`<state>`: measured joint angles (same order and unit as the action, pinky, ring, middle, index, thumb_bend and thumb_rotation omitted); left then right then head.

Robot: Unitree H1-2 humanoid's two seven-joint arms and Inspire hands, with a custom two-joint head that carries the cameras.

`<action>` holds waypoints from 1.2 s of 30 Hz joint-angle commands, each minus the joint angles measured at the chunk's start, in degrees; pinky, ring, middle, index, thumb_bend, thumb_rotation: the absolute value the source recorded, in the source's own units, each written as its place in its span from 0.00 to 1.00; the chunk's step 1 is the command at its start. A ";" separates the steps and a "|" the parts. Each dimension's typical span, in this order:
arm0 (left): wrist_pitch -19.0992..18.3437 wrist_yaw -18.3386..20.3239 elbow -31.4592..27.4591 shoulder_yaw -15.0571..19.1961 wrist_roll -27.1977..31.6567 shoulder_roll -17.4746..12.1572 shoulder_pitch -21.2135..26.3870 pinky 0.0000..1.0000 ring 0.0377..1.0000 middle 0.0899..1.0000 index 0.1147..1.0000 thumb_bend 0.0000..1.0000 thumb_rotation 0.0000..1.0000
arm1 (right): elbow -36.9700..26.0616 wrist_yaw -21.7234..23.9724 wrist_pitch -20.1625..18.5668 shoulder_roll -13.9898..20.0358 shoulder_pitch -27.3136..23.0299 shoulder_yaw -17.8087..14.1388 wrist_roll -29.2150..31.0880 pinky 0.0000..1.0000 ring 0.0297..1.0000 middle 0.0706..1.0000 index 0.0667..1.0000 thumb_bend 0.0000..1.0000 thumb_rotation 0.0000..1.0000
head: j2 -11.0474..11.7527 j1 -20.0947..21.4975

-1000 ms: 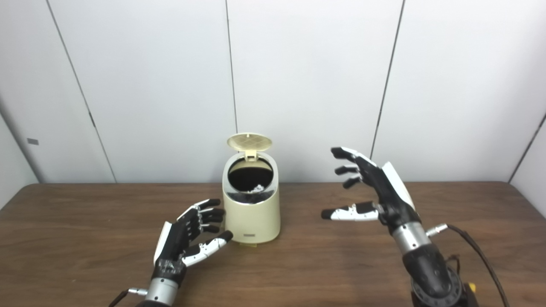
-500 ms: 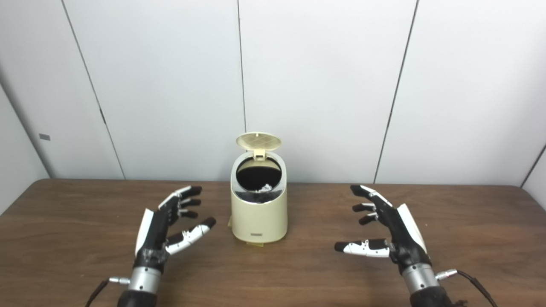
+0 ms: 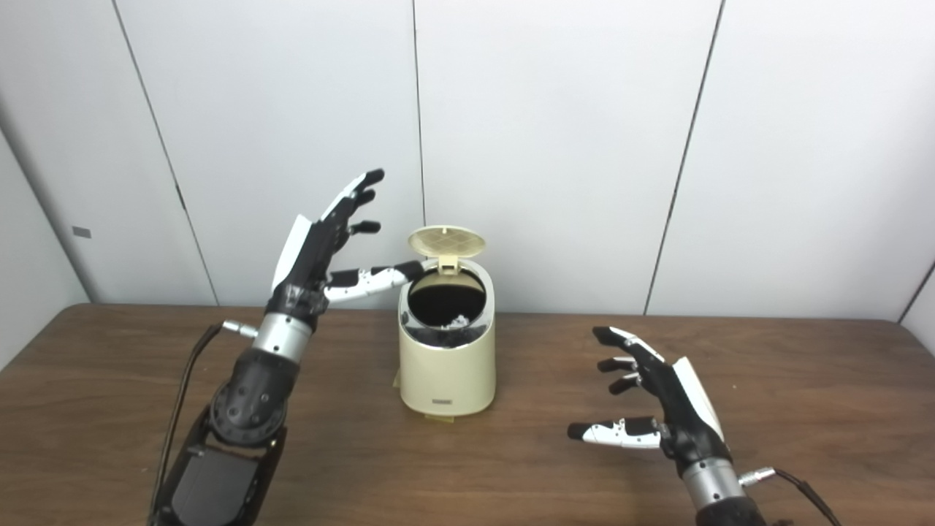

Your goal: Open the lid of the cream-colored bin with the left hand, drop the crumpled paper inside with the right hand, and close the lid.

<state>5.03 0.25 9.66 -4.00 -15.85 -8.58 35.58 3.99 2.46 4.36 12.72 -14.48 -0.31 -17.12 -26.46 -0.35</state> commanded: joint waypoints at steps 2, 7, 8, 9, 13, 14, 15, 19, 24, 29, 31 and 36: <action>-0.68 1.35 -0.59 -0.98 -1.12 -1.44 4.51 0.91 0.98 1.00 1.00 1.00 0.46 | -2.07 -1.05 0.62 0.39 -1.99 0.06 -0.18 0.55 0.70 0.82 0.79 0.78 0.06 | -0.06 0.36; -2.84 5.13 0.06 -3.13 -1.94 -3.21 7.16 0.96 1.00 1.00 0.99 1.00 0.49 | -1.45 -1.21 1.14 0.18 -2.12 0.26 0.09 0.54 0.69 0.81 0.78 0.78 0.08 | -0.27 0.67; -2.57 5.72 0.27 -3.90 -2.85 -3.87 7.58 0.96 1.00 1.00 0.98 1.00 0.50 | -1.48 -1.20 1.08 0.14 -2.10 0.33 0.07 0.54 0.69 0.81 0.78 0.79 0.09 | -0.36 0.71; -1.99 6.13 0.56 -4.64 -3.85 -4.51 7.94 0.96 1.00 0.99 0.96 1.00 0.50 | -1.52 -1.19 1.01 0.11 -2.07 0.39 0.05 0.54 0.69 0.81 0.78 0.79 0.11 | -0.40 0.72; -0.05 6.04 1.54 -7.60 -9.05 -6.79 8.88 0.81 0.92 0.89 0.84 1.00 0.51 | -1.56 -1.32 0.89 -0.12 -1.92 0.46 0.15 0.54 0.69 0.82 0.78 0.79 0.15 | -0.51 0.92; -0.13 6.48 1.43 -8.38 -10.38 -7.46 8.97 0.83 0.93 0.88 0.82 1.00 0.51 | -1.66 -1.38 0.72 -0.16 -1.87 0.50 -0.01 0.54 0.69 0.81 0.78 0.79 0.15 | -0.60 1.00; -0.02 6.99 1.30 -9.21 -11.57 -8.19 9.05 0.85 0.94 0.87 0.82 1.00 0.51 | -1.78 -1.37 0.43 -0.21 -1.82 0.50 -0.07 0.54 0.69 0.81 0.78 0.79 0.16 | -0.63 1.04; 0.70 8.52 0.68 -11.52 -15.31 -10.40 9.29 0.88 0.97 0.82 0.77 1.00 0.51 | -1.87 -1.47 0.22 -0.31 -1.66 0.55 -0.14 0.54 0.69 0.81 0.79 0.77 0.17 | -0.78 1.38; 1.48 10.40 -0.38 -12.54 -16.60 -11.77 9.05 0.94 0.98 0.79 0.74 1.00 0.49 | -2.55 -1.67 -0.87 -0.65 -1.46 0.68 -0.79 0.54 0.68 0.81 0.78 0.75 0.18 | -0.90 1.58; 3.37 11.06 -1.68 -13.36 -18.98 -13.08 8.75 0.96 0.96 0.76 0.73 1.00 0.47 | -2.70 -1.96 -1.30 -0.76 -1.31 0.90 -1.25 0.54 0.68 0.81 0.78 0.74 0.17 | -1.10 1.73; 3.15 11.66 -2.83 -13.47 -19.78 -13.39 8.46 0.98 0.96 0.76 0.73 1.00 0.47 | -2.45 -2.23 -1.11 -0.82 -1.29 0.99 -1.50 0.54 0.68 0.81 0.78 0.74 0.16 | -1.16 1.78; 3.15 12.97 -4.72 -13.15 -20.00 -13.77 7.72 0.99 0.96 0.75 0.73 1.00 0.46 | -2.02 -2.65 -0.85 -1.00 -1.25 1.26 -1.49 0.53 0.68 0.80 0.78 0.75 0.16 | -1.36 2.10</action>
<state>7.43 13.53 7.26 -17.86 -35.87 -21.39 40.84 3.15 0.82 2.34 11.68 -14.33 1.04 -18.64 -27.77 1.67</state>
